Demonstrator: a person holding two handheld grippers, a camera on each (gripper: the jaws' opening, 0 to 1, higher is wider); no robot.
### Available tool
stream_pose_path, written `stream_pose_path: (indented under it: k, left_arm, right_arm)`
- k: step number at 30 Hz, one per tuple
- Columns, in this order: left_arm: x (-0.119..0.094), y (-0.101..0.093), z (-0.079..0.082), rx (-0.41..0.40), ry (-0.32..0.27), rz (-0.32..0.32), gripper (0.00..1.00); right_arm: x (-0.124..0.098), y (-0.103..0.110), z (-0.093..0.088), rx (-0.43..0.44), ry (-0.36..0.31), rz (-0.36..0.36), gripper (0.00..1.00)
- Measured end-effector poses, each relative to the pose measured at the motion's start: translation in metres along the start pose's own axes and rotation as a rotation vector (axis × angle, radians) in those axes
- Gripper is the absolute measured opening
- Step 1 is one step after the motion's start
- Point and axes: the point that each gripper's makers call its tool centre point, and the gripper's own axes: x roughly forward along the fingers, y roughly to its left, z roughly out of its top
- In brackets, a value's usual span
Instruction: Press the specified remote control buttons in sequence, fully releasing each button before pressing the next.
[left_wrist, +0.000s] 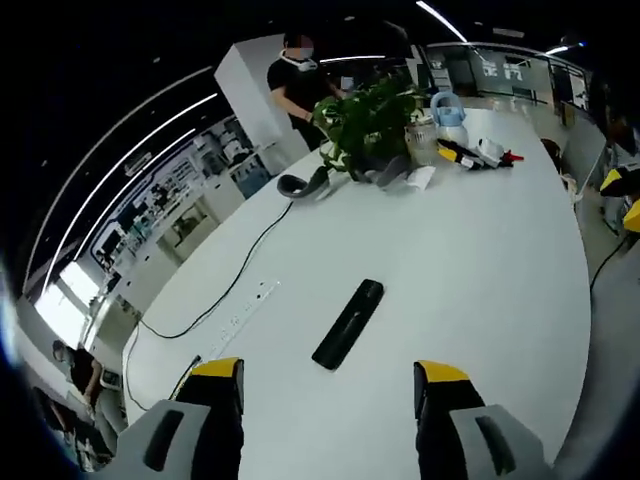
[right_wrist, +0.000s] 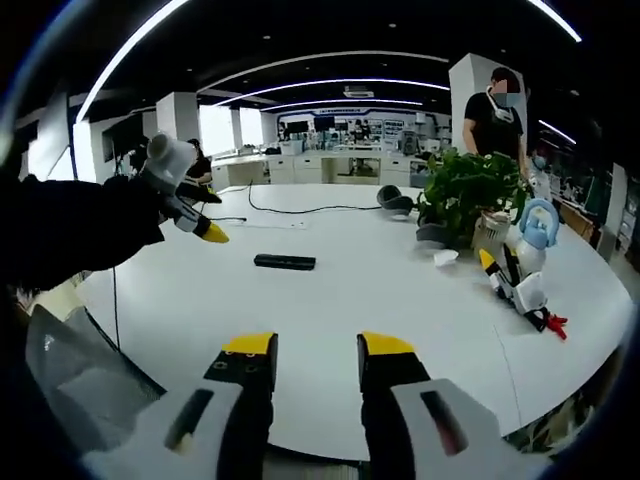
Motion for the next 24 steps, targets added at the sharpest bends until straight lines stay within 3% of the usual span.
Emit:
stream_pose_path:
  k: [4,7,14,20,24]
  left_arm:
    - [0.013,-0.003,0.003,0.047,0.020,-0.026,0.69]
    - [0.022,-0.006,0.006,0.049,0.024,-0.057,0.61]
    - [0.044,-0.003,0.010,0.051,0.045,-0.139,0.60]
    - [0.067,-0.010,-0.003,0.018,0.121,-0.276,0.54]
    - [0.085,-0.008,-0.012,0.031,0.169,-0.315,0.52]
  right_arm:
    - [0.000,-0.001,-0.003,-0.004,0.017,-0.002,0.28]
    - [0.001,-0.001,-0.005,-0.003,0.029,-0.002,0.26]
    - [0.003,0.000,-0.010,-0.009,0.061,-0.001,0.24]
    - [0.004,-0.001,-0.011,-0.002,0.068,0.001,0.25]
    - [0.005,-0.002,-0.014,0.005,0.083,0.002,0.24]
